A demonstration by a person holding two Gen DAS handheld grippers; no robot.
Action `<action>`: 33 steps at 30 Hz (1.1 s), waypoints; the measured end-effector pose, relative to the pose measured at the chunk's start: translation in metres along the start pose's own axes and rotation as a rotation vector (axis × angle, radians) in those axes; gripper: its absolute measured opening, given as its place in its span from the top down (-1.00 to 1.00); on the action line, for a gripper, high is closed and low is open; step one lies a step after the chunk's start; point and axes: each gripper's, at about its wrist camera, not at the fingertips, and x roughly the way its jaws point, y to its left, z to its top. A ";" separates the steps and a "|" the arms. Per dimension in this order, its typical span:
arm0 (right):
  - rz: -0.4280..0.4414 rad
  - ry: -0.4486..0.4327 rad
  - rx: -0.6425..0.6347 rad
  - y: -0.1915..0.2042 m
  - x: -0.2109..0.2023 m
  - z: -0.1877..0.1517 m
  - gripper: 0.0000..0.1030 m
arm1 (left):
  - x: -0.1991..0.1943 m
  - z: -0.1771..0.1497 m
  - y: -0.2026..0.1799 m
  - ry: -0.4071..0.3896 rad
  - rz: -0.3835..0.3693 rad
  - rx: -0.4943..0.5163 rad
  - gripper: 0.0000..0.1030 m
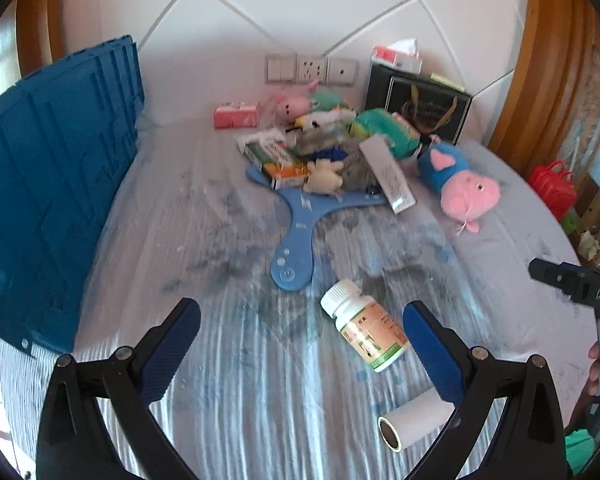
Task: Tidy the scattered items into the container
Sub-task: 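Move both tools back to the remaining pile, then grasp the white medicine box with the left gripper while the right grasps the blue-and-pink pig plush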
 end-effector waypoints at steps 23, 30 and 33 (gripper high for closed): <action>-0.019 0.006 0.022 -0.087 0.098 0.147 -0.99 | 0.157 0.119 -0.112 0.028 -0.001 -0.028 -1.00; -0.005 0.046 0.010 -0.103 0.158 0.180 -0.99 | 0.250 0.136 -0.154 0.112 0.030 -0.070 -0.63; 0.033 0.071 0.015 -0.103 0.180 0.185 -0.99 | 0.271 0.135 -0.164 0.123 0.054 -0.050 -0.63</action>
